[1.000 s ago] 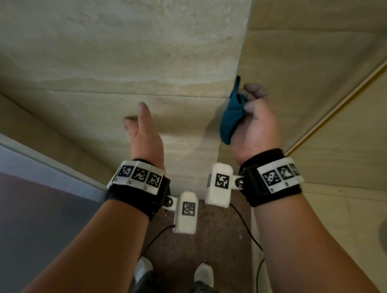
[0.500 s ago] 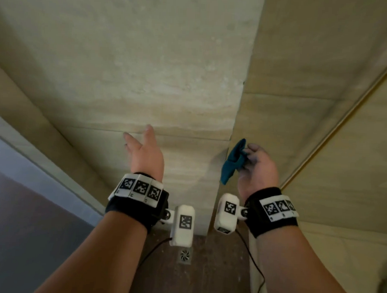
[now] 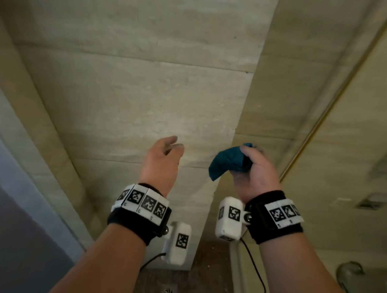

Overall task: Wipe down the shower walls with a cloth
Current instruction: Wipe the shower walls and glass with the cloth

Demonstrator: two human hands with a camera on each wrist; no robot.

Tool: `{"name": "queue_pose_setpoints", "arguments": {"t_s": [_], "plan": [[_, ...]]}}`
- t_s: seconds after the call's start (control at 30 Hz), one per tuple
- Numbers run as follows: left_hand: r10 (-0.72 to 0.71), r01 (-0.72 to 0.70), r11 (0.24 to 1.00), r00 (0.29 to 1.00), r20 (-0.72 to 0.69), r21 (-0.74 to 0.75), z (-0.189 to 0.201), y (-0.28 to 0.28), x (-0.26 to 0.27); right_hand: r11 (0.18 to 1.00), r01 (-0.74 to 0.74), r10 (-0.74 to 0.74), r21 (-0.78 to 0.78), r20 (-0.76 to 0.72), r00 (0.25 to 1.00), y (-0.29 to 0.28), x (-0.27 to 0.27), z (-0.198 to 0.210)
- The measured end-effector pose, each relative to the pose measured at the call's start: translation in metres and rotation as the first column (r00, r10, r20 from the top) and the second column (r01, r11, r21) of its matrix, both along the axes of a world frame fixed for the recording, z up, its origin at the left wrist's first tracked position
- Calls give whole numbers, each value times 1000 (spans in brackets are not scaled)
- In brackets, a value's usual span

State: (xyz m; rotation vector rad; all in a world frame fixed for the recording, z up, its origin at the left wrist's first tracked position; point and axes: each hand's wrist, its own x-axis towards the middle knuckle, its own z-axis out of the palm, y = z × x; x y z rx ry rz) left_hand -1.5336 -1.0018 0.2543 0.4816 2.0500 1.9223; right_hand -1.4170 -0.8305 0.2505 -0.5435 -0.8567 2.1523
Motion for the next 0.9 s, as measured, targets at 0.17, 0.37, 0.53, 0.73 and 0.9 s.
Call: {"name": "queue_pose_setpoints", "arguments": {"t_s": [0.17, 0.37, 0.53, 0.73, 0.9], "plan": [[-386, 368, 922, 902, 195, 121, 15, 8, 24, 993, -88, 92, 74, -46, 995, -24, 33, 32], [-646, 622, 763, 733, 213, 177, 17, 12, 58, 986, -95, 92, 140, 28, 995, -39, 75, 41], [-650, 651, 759, 756, 82, 19, 34, 27, 60, 937, -14, -60, 350, 200, 978, -28, 98, 48], [-581, 578, 801, 814, 30, -157, 57, 59, 52, 843, 78, -182, 532, 144, 973, 0, 108, 63], [-520, 520, 829, 852, 57, -208, 68, 84, 49, 896, 144, -117, 420, -91, 989, 25, 111, 87]]}}
